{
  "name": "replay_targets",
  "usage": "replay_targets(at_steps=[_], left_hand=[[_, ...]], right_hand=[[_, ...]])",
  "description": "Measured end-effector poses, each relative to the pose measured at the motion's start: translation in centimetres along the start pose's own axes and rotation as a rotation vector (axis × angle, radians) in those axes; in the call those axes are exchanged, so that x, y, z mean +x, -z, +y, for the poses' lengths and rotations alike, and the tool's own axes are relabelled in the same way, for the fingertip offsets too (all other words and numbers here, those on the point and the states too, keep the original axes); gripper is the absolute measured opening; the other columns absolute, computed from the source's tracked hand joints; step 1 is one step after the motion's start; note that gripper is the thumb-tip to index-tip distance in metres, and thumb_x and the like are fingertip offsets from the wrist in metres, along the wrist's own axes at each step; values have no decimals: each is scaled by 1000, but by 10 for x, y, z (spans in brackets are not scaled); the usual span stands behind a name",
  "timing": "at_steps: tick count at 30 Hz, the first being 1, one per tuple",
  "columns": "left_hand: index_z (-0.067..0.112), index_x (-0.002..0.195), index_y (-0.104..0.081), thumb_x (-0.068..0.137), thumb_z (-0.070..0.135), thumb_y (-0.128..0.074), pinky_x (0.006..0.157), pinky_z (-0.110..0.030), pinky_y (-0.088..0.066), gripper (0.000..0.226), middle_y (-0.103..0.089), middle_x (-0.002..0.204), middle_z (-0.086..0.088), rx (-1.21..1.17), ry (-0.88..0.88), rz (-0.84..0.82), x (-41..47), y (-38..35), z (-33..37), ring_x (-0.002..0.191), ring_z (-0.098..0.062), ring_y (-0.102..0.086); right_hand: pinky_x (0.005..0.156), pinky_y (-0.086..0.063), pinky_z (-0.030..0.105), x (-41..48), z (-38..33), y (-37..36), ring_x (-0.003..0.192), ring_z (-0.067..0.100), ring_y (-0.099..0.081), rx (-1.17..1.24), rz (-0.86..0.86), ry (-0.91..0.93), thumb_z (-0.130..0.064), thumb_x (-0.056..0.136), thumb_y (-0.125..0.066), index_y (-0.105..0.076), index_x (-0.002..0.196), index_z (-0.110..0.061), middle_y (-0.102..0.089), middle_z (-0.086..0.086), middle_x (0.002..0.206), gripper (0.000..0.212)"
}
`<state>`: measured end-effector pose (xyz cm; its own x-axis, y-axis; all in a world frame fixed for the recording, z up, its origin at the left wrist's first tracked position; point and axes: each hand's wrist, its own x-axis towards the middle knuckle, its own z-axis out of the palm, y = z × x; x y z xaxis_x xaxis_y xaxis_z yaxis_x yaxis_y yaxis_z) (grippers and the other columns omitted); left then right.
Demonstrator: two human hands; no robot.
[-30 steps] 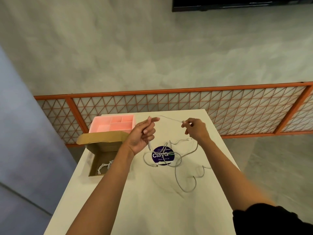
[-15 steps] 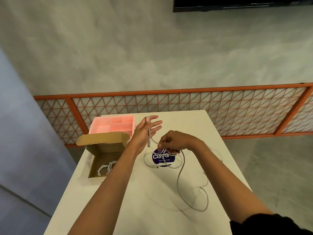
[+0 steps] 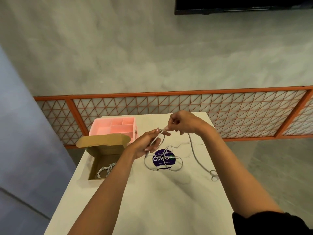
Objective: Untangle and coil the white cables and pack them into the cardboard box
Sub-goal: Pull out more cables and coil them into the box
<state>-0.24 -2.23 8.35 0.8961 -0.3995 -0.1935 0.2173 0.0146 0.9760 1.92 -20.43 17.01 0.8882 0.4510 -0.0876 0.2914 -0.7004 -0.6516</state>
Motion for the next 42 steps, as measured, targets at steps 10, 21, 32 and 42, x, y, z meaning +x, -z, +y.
replay_targets(at_steps=[10,21,32,42], left_hand=[[11,76,-56,96,29,-35,32,-16,-10,34,-33,32,7,-495,9,-180,-4,4,16,21,-2,-23],[11,72,-54,96,32,-41,44,-13,-30,35,-34,51,7,-547,-20,-15,7,4,9,38,-1,-27],[14,72,-49,99,28,-38,40,-15,-16,32,-30,48,9,-424,-16,31,5,4,7,37,0,-22],[9,84,-50,97,25,-35,36,-13,-24,26,-32,43,10,-524,-82,-108,6,-4,4,35,1,-25]], right_hand=[[47,-28,16,1,19,-19,53,9,-33,204,79,21,-43,97,-46,-73,93,-18,-41,-4,64,37],[44,-20,18,8,28,-36,47,10,-25,642,93,-137,-35,101,-40,-62,83,-7,-70,0,80,40],[51,-33,14,17,31,-38,45,-4,-48,282,299,60,-27,97,-51,-66,87,-8,-69,4,74,25],[60,-39,28,25,33,-28,53,3,-50,215,444,57,-38,96,-50,-59,69,-27,-66,0,68,30]])
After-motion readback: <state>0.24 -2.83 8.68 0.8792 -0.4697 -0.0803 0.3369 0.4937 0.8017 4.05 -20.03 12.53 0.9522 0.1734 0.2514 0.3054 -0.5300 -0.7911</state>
